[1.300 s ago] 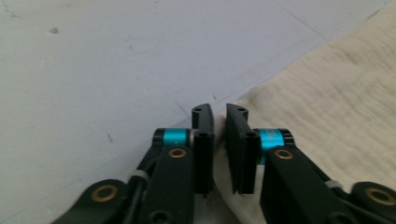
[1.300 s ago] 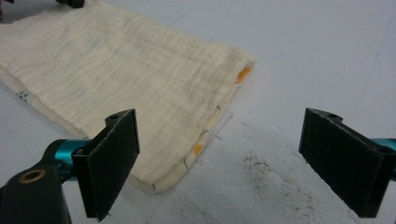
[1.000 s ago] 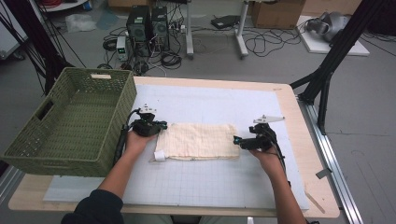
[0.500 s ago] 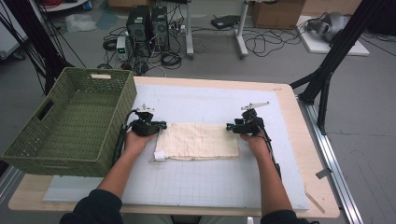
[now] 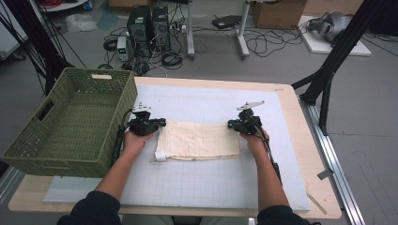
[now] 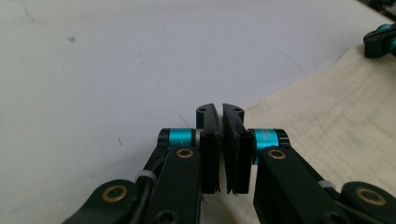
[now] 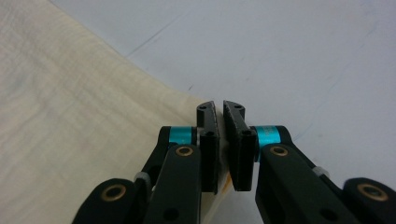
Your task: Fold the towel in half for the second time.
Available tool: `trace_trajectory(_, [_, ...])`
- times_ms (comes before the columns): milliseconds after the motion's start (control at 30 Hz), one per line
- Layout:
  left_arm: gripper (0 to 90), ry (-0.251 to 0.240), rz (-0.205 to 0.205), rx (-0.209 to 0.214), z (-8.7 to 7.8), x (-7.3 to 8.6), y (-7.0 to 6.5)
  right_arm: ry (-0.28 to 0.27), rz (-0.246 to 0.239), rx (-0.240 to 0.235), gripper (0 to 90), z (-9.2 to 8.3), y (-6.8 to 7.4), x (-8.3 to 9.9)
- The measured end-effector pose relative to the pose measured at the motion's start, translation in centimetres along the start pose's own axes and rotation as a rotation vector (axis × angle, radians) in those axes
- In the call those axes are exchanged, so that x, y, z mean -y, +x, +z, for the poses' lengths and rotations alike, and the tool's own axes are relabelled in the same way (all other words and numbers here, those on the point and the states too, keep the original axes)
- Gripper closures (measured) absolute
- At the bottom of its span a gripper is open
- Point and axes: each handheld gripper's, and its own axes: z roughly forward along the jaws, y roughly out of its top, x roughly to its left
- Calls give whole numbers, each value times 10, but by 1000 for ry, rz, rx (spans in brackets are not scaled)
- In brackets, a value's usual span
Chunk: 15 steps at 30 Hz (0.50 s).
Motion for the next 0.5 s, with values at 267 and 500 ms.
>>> trace_trajectory(267, [854,-41,3,40,-9,-4,-3,-87,2,20,850,-15,2,0])
trace_trajectory(500, [854,-55,40,80,-28,-3,-15,-145,5,-22,849,-30,5,9])
